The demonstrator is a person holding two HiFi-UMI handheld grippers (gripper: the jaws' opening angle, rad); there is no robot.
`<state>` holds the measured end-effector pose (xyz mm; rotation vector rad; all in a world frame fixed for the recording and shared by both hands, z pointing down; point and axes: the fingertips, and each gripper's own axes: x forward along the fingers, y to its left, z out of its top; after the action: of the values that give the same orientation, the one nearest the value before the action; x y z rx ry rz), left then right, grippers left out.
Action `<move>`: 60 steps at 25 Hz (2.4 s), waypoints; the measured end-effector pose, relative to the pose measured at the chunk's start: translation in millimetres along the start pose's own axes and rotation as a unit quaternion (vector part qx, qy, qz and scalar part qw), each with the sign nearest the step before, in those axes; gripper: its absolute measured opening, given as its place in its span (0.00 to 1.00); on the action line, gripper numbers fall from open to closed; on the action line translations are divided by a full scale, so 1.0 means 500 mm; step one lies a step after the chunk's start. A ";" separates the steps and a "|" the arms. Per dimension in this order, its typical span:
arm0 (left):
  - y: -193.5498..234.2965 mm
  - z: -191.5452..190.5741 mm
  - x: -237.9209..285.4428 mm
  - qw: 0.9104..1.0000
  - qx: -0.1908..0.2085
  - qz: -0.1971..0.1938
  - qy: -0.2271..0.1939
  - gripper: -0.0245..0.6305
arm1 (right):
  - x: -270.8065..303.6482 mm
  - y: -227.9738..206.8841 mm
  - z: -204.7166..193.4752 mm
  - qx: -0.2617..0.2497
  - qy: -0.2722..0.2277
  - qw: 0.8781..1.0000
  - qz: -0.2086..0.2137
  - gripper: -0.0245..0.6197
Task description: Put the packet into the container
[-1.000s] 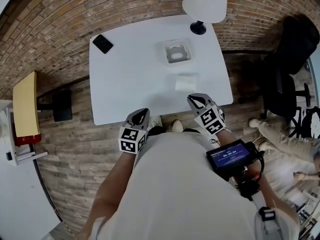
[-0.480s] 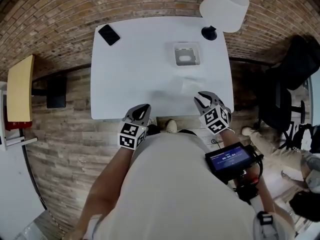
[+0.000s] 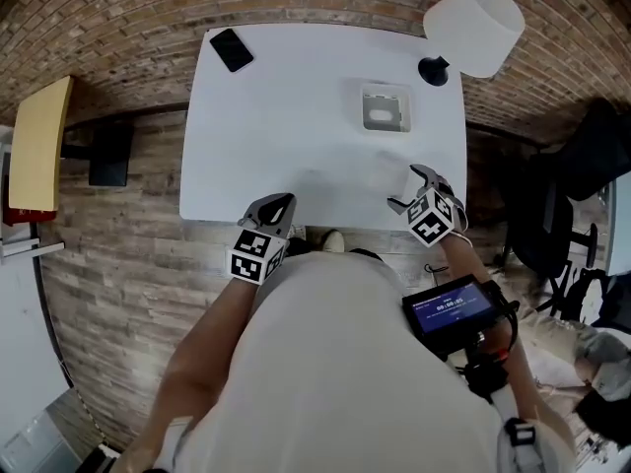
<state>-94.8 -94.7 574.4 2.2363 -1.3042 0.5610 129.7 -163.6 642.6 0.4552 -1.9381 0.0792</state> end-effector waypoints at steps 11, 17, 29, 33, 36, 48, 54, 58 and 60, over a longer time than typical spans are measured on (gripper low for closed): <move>0.032 0.000 0.005 1.000 -0.008 0.001 0.004 0.05 | 0.037 -0.004 -0.017 0.003 0.041 0.998 0.054 0.64; 0.034 0.007 0.013 1.000 -0.002 -0.008 0.006 0.05 | 0.033 -0.001 -0.017 0.004 0.040 0.998 0.055 0.60; 0.036 0.010 0.030 1.000 0.004 -0.027 0.007 0.05 | 0.001 -0.007 -0.007 0.004 0.029 0.999 0.032 0.51; 0.041 0.013 0.035 0.999 0.006 -0.031 0.005 0.05 | -0.030 -0.024 0.015 -0.002 0.016 1.000 0.019 0.51; 0.046 0.021 0.043 0.999 0.006 -0.032 0.001 0.05 | -0.058 -0.055 0.045 -0.007 -0.003 1.000 0.006 0.51; 0.076 0.043 0.044 1.000 0.010 -0.010 -0.010 0.05 | -0.072 -0.241 0.165 -0.026 -0.037 0.999 -0.021 0.51; 0.104 0.035 0.024 1.000 -0.001 0.012 -0.006 0.05 | -0.003 -0.289 0.190 -0.056 -0.010 0.998 -0.006 0.51; 0.123 0.027 0.008 1.000 -0.009 0.027 -0.002 0.05 | 0.038 -0.301 0.195 -0.069 0.008 0.998 0.006 0.51; 0.132 0.023 0.003 0.999 -0.012 0.032 0.001 0.05 | 0.060 -0.302 0.191 -0.074 0.017 0.997 0.015 0.51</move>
<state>-150.8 -130.8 579.5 2.1802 -1.3797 0.5671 88.9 -336.5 607.4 0.3247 -1.9021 -0.0365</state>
